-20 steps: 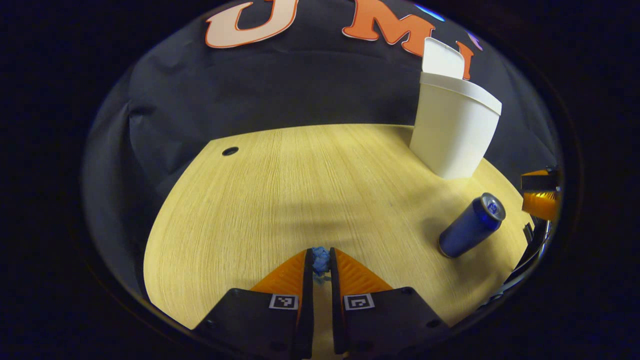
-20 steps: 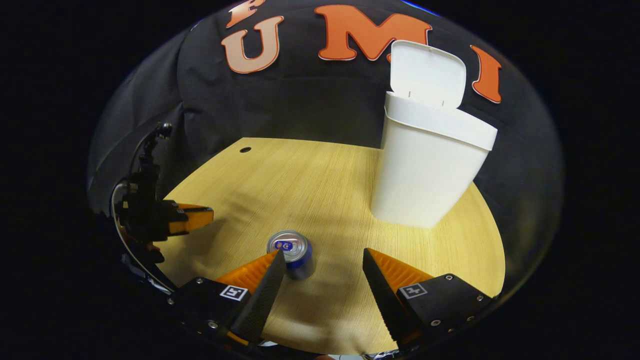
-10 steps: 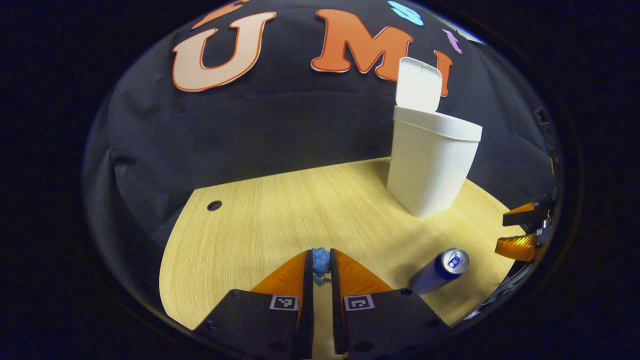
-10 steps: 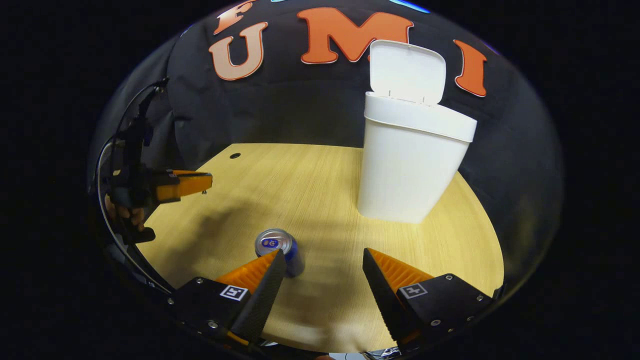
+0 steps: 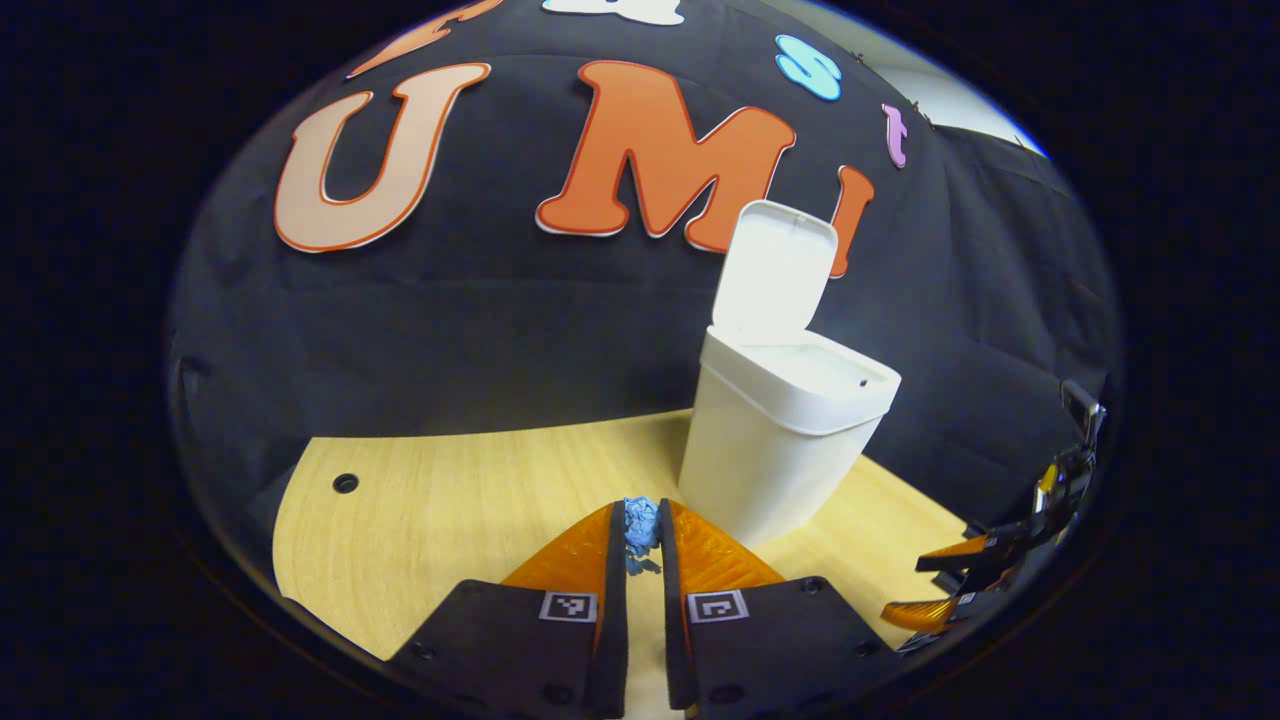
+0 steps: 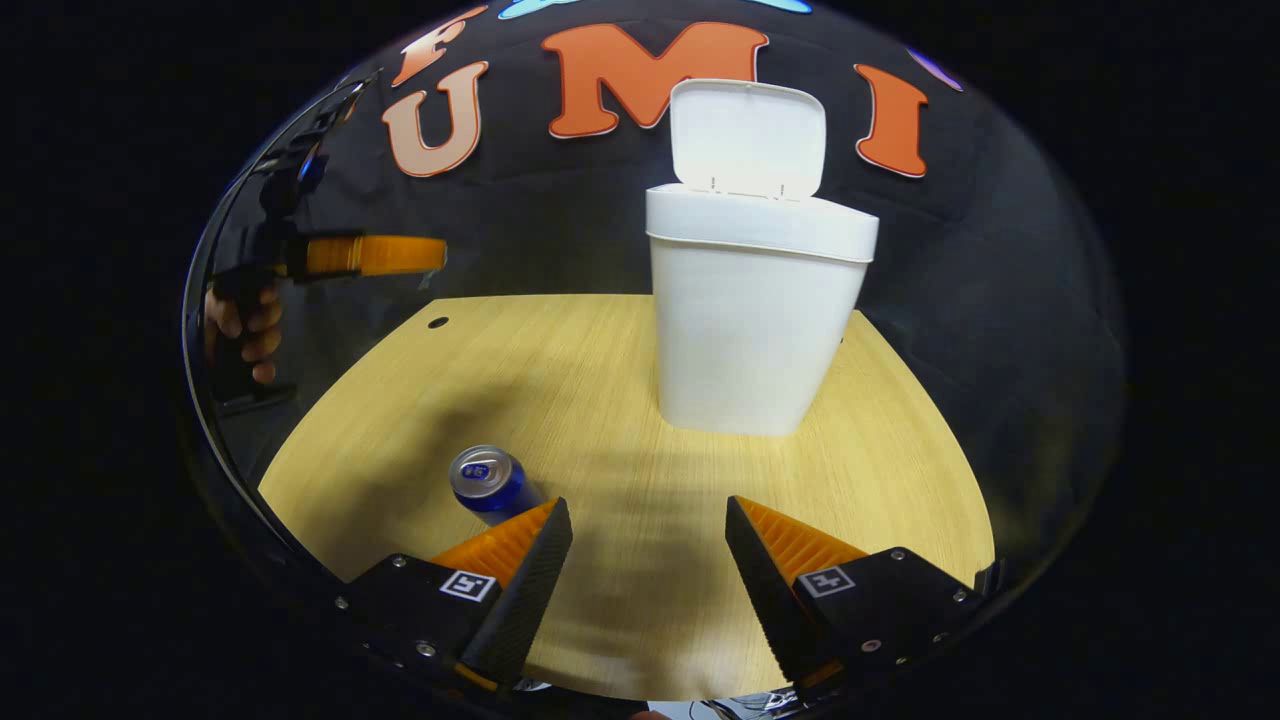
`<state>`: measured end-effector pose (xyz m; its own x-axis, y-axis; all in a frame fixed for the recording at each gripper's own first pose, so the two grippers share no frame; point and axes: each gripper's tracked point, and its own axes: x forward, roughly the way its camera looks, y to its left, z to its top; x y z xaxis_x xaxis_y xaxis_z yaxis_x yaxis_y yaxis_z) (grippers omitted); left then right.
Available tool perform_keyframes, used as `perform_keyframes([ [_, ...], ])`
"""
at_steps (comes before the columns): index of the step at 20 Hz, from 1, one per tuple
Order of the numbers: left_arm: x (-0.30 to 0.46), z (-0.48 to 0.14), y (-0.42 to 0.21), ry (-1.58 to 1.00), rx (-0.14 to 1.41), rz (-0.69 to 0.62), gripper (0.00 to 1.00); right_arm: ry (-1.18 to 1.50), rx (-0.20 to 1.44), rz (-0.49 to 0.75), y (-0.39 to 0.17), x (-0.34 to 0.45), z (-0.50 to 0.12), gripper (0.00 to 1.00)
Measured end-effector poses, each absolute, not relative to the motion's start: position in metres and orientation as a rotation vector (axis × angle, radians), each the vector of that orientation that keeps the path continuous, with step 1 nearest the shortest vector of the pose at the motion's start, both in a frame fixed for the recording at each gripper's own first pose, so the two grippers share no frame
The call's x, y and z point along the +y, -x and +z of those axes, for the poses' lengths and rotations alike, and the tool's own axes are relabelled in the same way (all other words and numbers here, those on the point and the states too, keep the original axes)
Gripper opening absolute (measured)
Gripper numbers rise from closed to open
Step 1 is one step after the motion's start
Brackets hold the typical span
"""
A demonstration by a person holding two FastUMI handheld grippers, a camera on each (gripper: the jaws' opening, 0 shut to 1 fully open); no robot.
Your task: Press the lid of the desktop garbage bin to open it, pick up the crumpled paper on the desktop and throw it into the bin, then pick up the pop can on the desktop and drop it into the bin, and finally close the garbage bin lid.
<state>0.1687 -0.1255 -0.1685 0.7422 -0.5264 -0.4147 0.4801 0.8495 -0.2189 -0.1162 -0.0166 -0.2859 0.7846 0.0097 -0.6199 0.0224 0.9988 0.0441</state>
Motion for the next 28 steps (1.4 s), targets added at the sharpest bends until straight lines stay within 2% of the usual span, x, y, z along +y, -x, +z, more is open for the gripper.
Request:
perform_keyframes([
  [3,-0.163,-0.145,-0.189,0.112,0.443,-0.598,0.19,-0.066,0.661,-0.038,0.120,-0.034,-0.287,0.94],
  [14,-0.274,-0.100,-0.205,0.089,0.339,-0.759,0.19,-0.124,0.663,-0.177,0.146,-0.093,-0.302,0.94],
  [28,-0.341,-0.124,-0.231,0.008,0.342,-0.751,0.19,-0.170,0.688,-0.246,0.161,-0.145,-0.313,0.94],
])
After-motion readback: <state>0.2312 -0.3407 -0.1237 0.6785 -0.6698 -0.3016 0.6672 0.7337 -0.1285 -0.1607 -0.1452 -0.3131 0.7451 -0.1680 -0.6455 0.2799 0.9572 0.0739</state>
